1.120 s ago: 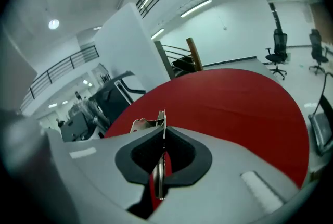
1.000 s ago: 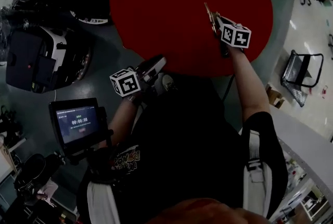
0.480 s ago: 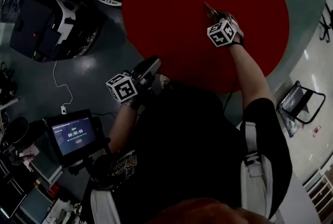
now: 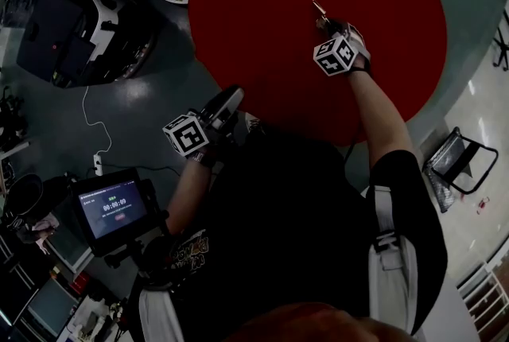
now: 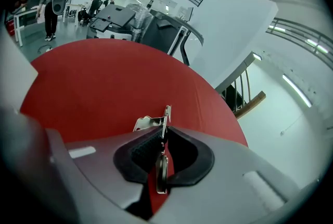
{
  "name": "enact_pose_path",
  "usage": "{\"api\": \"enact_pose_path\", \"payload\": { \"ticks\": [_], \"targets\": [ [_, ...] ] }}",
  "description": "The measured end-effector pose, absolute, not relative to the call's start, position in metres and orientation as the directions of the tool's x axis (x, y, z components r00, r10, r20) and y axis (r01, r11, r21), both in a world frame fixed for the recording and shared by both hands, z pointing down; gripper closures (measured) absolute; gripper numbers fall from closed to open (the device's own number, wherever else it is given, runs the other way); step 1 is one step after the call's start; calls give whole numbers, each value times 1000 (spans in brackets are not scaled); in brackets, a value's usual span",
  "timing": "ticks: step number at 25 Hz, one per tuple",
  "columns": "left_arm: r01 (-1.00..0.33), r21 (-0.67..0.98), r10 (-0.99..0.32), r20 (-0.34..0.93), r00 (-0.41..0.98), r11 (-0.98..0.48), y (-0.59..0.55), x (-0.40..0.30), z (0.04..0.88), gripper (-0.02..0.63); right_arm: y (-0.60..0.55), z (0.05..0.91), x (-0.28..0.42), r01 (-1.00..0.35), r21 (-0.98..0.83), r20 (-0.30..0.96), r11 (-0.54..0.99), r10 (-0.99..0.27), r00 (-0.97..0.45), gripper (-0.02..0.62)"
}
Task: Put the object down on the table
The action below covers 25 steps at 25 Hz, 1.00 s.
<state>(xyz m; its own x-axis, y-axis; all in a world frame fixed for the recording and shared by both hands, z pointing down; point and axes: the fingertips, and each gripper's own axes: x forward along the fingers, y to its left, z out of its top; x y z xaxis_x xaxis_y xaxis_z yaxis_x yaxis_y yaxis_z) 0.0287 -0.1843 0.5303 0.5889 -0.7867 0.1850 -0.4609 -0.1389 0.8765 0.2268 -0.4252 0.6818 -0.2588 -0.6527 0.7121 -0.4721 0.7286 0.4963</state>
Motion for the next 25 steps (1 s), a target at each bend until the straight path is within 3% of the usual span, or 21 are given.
{"api": "enact_pose_path", "payload": {
  "ticks": [3,5,13,16,18,21,25],
  "targets": [
    [-448,883,-779,181,600,-140,-187,31,530,485,-420,683,225,-469,478,728,743,-634,-262,539],
    [-442,883,-771,172,613,-154,-188,30,532,485,-414,684,225,-479,457,737,750,-621,-269,466],
    [-401,897,-737,142,660,-186,-190,29,531,486,-383,663,223,-498,444,719,744,-628,-297,465],
    [-390,897,-718,129,684,-210,-187,19,528,486,-363,643,216,-586,401,691,704,-653,-311,481],
    [-396,885,-711,115,693,-243,-185,9,530,486,-347,620,209,-697,307,651,647,-678,-342,507],
    [-399,868,-668,112,736,-294,-178,7,529,486,-317,581,203,-850,24,560,526,-711,-425,512],
    [-344,883,-593,98,799,-318,-166,10,534,488,-261,530,192,-828,-435,386,354,-757,-527,510]
  ]
}}
